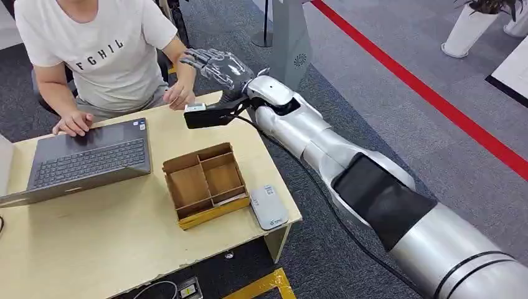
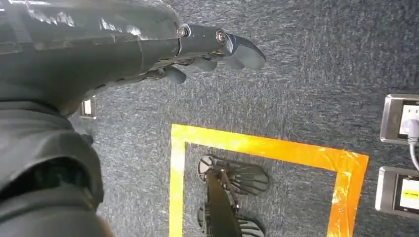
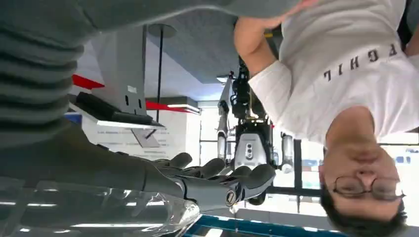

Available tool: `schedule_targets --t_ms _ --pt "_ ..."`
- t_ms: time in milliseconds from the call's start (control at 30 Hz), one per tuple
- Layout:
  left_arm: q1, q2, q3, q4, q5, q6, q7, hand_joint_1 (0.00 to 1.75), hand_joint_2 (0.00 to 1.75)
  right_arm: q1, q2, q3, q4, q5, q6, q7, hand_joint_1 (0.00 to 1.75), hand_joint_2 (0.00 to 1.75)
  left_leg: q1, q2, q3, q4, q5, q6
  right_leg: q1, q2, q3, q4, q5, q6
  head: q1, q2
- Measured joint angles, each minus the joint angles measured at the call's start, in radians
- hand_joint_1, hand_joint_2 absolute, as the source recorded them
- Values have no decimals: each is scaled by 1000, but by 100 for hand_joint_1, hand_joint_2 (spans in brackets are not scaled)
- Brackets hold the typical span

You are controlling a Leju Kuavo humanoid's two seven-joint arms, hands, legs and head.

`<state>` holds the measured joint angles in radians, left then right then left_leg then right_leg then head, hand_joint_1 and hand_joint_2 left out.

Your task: Pass the card to the sensor for recognition and then transmit it.

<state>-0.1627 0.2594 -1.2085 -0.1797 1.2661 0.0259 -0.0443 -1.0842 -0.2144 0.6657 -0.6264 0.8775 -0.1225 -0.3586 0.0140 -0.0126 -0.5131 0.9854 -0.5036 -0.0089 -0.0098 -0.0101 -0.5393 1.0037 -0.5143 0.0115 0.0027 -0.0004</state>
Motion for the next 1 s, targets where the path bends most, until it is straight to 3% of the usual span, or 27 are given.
schedule_targets --t_ms 133,233,433,600,733,1000 --pt "1 0 0 0 14 10 14 0 0 20 -13 -32 -34 -64 48 69 0 0 0 0 1 1 0 0 0 0 0 0 0 0 0 0" --pt "6 -2 0 0 23 17 27 0 0 83 -63 -67 -149 -131 147 185 0 0 0 0 0 1 0 0 0 0 0 0 0 0 0 0" --pt "9 -6 0 0 42 33 29 0 0 232 -181 -155 -403 -242 258 314 0 0 0 0 0 3 -1 1 0 -1 0 -1 0 0 0 0" --pt "12 -11 1 0 53 45 29 0 0 386 -286 -261 -643 -311 291 385 0 0 0 0 0 3 -1 1 0 0 0 -1 0 0 0 0" --pt "12 -16 1 0 54 45 29 0 0 509 -337 -327 -807 -314 295 433 0 0 0 0 0 3 -1 1 0 0 0 -1 0 0 0 0" --pt "9 -26 2 0 72 58 28 0 0 747 -358 -391 -1120 -282 298 502 0 0 1 2 0 2 -2 1 1 0 1 -1 0 0 0 0"
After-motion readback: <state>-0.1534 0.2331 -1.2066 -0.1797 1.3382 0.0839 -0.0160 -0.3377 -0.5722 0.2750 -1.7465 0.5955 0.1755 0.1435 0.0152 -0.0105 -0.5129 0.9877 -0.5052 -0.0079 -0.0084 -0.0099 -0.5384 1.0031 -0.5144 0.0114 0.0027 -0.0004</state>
